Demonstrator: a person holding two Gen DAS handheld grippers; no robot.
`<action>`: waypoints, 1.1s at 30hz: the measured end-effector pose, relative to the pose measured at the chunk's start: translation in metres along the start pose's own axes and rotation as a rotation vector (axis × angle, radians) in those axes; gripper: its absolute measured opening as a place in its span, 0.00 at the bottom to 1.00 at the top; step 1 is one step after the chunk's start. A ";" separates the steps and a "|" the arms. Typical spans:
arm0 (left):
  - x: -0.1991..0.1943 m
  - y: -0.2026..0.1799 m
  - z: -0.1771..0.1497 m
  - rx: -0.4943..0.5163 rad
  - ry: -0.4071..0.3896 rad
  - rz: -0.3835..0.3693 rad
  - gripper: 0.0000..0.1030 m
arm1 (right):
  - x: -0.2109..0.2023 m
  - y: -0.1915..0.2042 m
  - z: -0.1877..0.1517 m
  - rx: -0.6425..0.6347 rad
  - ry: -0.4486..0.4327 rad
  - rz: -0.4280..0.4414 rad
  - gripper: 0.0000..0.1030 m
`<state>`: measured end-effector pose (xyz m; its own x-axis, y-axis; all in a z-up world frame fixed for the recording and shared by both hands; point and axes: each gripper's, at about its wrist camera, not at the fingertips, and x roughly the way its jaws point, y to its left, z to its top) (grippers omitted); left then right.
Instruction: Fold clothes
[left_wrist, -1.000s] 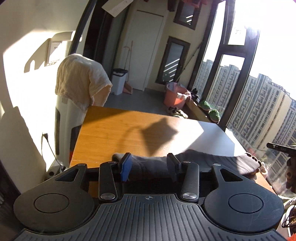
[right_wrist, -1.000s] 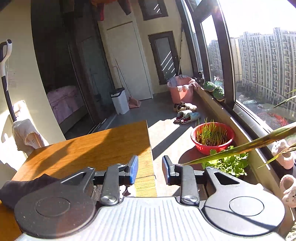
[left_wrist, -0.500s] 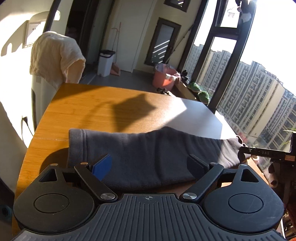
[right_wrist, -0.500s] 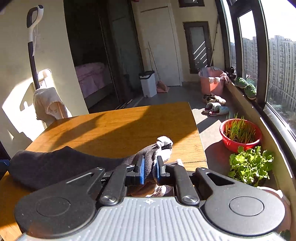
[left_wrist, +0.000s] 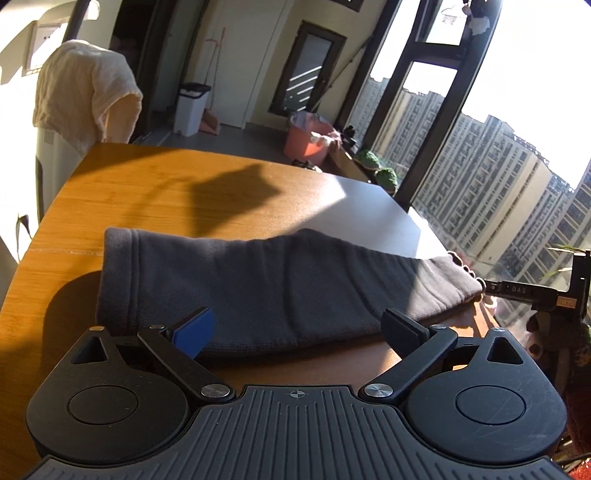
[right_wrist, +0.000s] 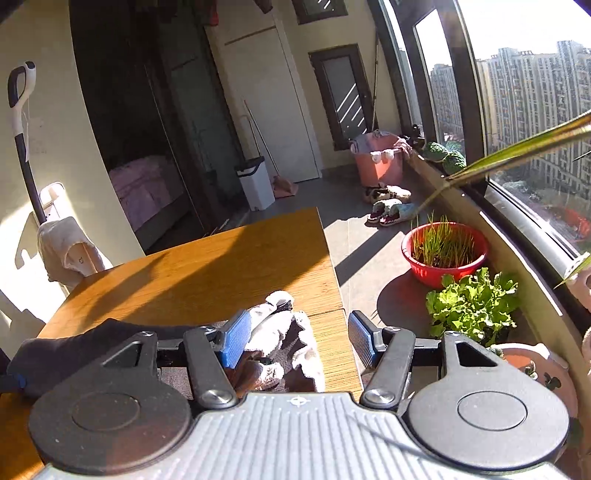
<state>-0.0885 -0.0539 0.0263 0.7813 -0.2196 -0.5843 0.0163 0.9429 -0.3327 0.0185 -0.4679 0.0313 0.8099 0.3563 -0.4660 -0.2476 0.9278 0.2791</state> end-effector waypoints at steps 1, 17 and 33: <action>0.003 0.001 -0.001 -0.012 0.005 -0.001 0.98 | 0.000 0.006 0.001 -0.010 -0.003 0.041 0.69; 0.029 0.069 0.022 -0.161 -0.048 0.188 0.98 | 0.078 0.063 -0.013 0.016 0.137 0.149 0.70; 0.077 -0.059 0.020 0.060 -0.005 0.019 1.00 | 0.054 0.063 -0.027 0.009 0.040 0.051 1.00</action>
<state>-0.0170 -0.1211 0.0161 0.7848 -0.2008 -0.5863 0.0392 0.9602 -0.2765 0.0322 -0.3871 0.0012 0.7742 0.4076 -0.4843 -0.2830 0.9072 0.3112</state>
